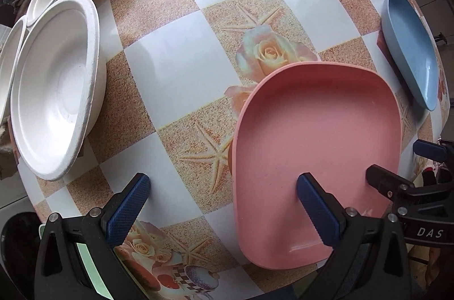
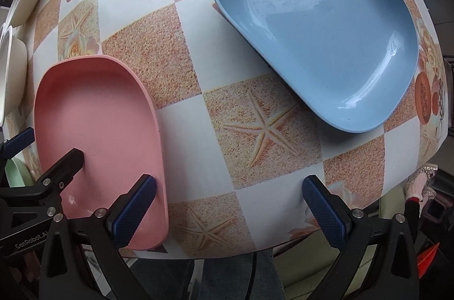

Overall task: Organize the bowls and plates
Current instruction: 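Close both grippers on the rim of the pink plate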

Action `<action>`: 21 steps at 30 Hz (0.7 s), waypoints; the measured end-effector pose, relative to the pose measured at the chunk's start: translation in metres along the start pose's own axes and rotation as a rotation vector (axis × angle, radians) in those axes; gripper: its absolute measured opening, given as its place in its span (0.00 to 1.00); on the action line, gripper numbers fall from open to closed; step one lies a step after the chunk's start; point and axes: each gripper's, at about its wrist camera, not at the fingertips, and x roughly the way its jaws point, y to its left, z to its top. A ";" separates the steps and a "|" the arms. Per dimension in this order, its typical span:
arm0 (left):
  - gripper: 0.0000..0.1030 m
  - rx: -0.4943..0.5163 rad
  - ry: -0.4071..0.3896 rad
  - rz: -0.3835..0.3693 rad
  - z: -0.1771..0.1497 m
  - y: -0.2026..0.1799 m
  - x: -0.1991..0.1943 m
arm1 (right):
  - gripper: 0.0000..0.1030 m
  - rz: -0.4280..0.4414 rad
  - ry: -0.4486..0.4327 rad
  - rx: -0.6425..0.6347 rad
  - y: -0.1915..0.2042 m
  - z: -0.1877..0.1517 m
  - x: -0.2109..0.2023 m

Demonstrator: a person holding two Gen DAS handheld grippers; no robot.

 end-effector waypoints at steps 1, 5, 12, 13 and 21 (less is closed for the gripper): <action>1.00 -0.003 -0.001 -0.007 -0.004 0.001 0.003 | 1.00 0.000 -0.004 0.000 0.000 -0.001 0.000; 1.00 -0.008 0.007 -0.010 -0.004 0.000 0.005 | 1.00 -0.001 -0.011 -0.001 0.001 -0.003 -0.002; 1.00 -0.010 0.024 -0.007 0.003 0.004 0.002 | 1.00 0.002 -0.026 -0.006 -0.002 -0.011 -0.008; 1.00 -0.010 0.026 -0.007 0.004 0.004 0.003 | 1.00 0.003 -0.029 -0.008 -0.003 -0.013 -0.008; 1.00 -0.013 0.046 -0.003 0.015 -0.001 0.003 | 1.00 0.004 -0.038 -0.017 -0.004 -0.020 -0.012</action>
